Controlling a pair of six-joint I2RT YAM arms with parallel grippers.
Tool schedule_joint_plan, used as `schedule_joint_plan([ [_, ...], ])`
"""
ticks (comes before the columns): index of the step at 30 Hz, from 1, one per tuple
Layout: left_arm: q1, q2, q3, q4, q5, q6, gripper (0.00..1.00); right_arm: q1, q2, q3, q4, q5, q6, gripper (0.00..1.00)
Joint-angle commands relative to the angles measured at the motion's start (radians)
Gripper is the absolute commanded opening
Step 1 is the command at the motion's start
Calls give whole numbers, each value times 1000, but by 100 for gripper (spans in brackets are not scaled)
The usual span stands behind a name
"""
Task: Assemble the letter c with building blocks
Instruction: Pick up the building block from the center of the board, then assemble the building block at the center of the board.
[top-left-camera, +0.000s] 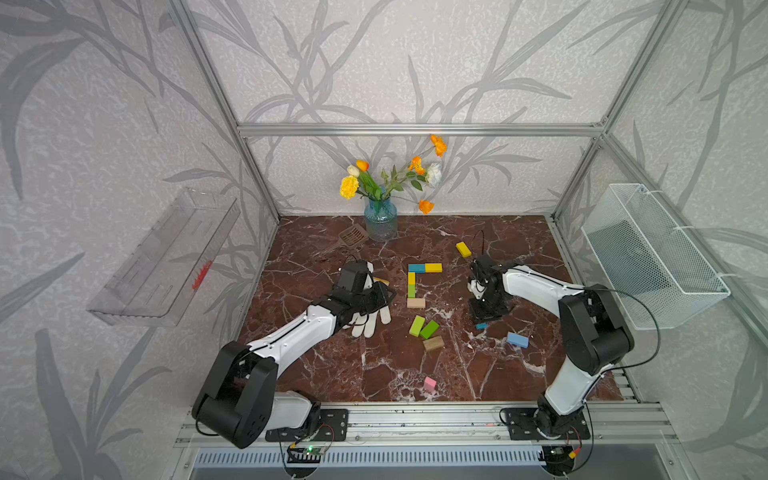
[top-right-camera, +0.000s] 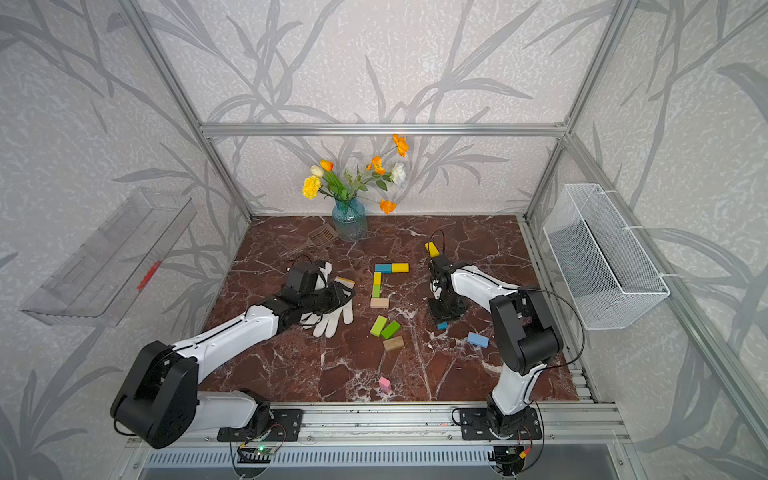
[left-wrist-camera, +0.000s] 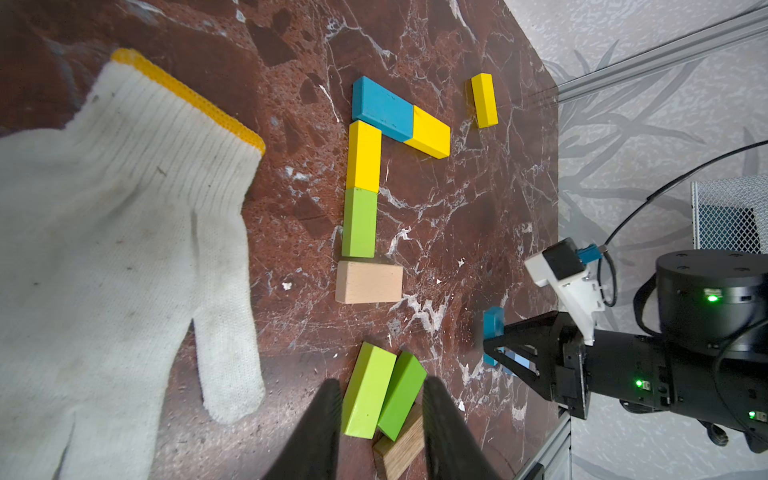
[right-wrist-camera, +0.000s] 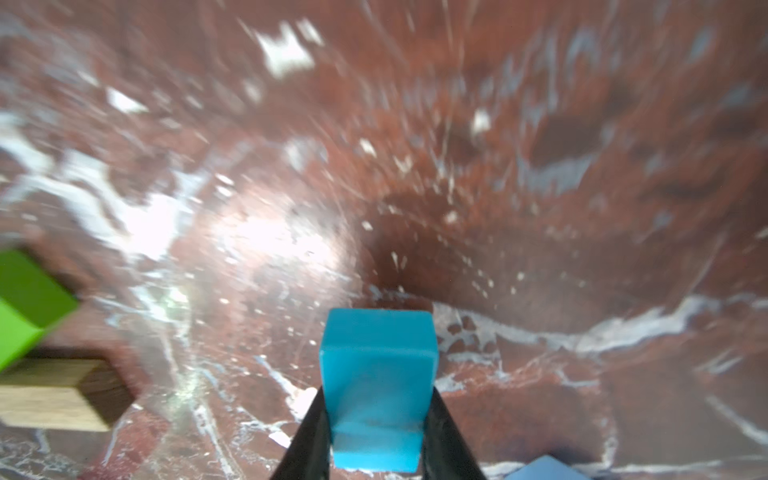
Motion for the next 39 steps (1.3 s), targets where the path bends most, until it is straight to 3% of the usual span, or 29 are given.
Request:
schedule_joint_plan([
  [1,0,11,-2,26,7,-5,35,15,23,67,-39,-11,-164,8],
  [6,2,5,-11,42,19,-4,34,43,57,149,-84,-36,-304,5],
  [26,31,-7,-57,130,66,-34,34,157,196,405,-210,-6,-861,5],
  [39,43,-7,-74,168,90,-50,34,187,355,559,-282,2,-973,4],
])
